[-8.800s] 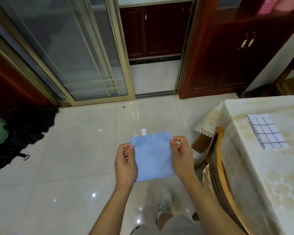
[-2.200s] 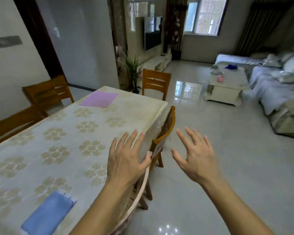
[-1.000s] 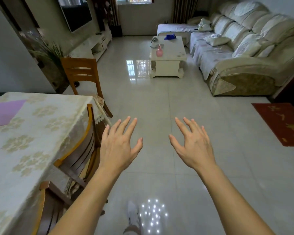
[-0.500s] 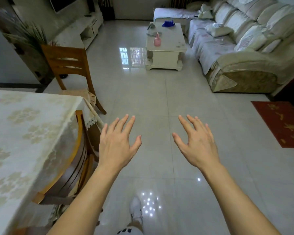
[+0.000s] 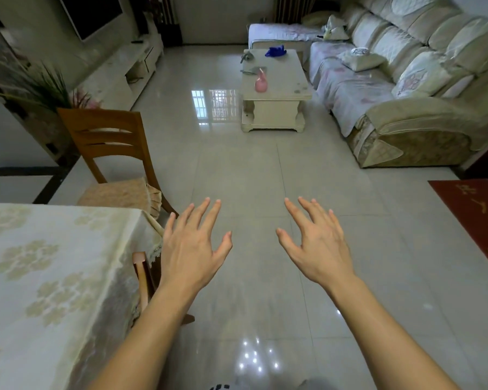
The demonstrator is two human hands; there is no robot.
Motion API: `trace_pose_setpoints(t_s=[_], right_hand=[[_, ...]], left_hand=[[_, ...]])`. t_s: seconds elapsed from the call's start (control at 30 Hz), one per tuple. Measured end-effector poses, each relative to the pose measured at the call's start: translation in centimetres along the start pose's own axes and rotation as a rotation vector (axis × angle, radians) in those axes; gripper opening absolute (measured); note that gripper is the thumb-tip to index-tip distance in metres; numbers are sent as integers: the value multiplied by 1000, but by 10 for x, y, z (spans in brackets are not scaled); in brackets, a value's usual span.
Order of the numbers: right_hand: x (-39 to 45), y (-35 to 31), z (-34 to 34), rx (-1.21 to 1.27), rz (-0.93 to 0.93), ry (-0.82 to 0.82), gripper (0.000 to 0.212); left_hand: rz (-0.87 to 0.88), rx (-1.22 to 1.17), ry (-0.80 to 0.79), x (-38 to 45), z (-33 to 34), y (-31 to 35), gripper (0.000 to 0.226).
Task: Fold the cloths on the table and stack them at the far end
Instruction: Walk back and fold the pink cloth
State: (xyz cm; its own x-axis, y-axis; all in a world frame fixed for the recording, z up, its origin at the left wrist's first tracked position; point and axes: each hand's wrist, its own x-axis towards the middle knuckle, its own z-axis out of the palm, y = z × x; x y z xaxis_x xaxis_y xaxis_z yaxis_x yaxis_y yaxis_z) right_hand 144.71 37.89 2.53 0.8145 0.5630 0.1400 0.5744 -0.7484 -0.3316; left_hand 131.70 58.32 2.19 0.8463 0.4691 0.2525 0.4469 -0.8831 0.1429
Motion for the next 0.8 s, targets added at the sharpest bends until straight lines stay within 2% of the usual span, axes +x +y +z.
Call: trace_pose_setpoints(t_s=[0.4, 0.6, 0.8], right_hand=[[100, 17, 23, -11, -24, -51, 79], [169, 58, 38, 9, -33, -75, 75], [264, 110, 26, 9, -35, -92, 75]], left_hand=[[-12, 1, -14, 95, 36, -3, 68], [-2, -7, 13, 173, 58, 32, 67], [-19, -1, -13, 267, 86, 71, 67]])
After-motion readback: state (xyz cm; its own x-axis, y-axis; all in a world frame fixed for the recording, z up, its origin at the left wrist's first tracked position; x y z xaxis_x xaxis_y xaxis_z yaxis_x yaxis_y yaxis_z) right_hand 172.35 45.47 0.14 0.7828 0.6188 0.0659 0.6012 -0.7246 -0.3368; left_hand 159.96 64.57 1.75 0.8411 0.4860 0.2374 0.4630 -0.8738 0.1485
